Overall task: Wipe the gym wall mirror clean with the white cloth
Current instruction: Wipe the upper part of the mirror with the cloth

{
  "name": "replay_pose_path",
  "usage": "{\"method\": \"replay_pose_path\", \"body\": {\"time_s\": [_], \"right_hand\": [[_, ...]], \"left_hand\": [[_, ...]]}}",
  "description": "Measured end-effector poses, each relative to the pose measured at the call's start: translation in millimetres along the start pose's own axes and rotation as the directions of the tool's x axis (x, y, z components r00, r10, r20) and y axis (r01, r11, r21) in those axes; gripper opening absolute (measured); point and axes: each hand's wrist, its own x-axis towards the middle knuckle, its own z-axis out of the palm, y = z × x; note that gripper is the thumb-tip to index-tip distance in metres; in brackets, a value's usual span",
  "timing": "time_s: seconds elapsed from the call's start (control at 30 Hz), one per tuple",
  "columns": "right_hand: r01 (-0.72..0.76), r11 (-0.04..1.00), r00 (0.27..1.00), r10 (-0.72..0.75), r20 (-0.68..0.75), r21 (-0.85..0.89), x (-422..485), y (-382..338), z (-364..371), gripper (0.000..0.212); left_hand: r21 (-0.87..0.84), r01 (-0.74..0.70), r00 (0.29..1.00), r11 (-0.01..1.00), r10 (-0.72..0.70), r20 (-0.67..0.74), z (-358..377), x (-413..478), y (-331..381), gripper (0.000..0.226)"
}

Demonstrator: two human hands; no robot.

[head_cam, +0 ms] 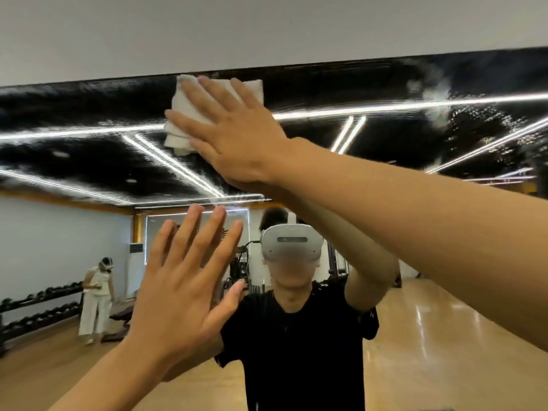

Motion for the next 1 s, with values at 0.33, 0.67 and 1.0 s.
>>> {"method": "replay_pose_path", "body": {"time_s": [0.33, 0.67, 1.0], "right_hand": [[-0.376, 0.926, 0.927, 0.376, -0.015, -0.025, -163, 181, -5, 0.059], [-0.093, 0.995, 0.995, 0.092, -0.046, -0.028, -39, -5, 16, 0.061], [-0.243, 0.969, 0.970, 0.243, -0.018, -0.035, -180, 124, 12, 0.058]], "left_hand": [[-0.006, 0.027, 0.999, 1.000, -0.027, -0.037, 1, 2, 7, 0.078], [-0.020, 0.002, 0.999, 1.000, -0.003, -0.032, 2, 1, 3, 0.078], [-0.042, -0.008, 0.999, 0.999, 0.007, -0.037, 1, 0, 0, 0.075]]}}
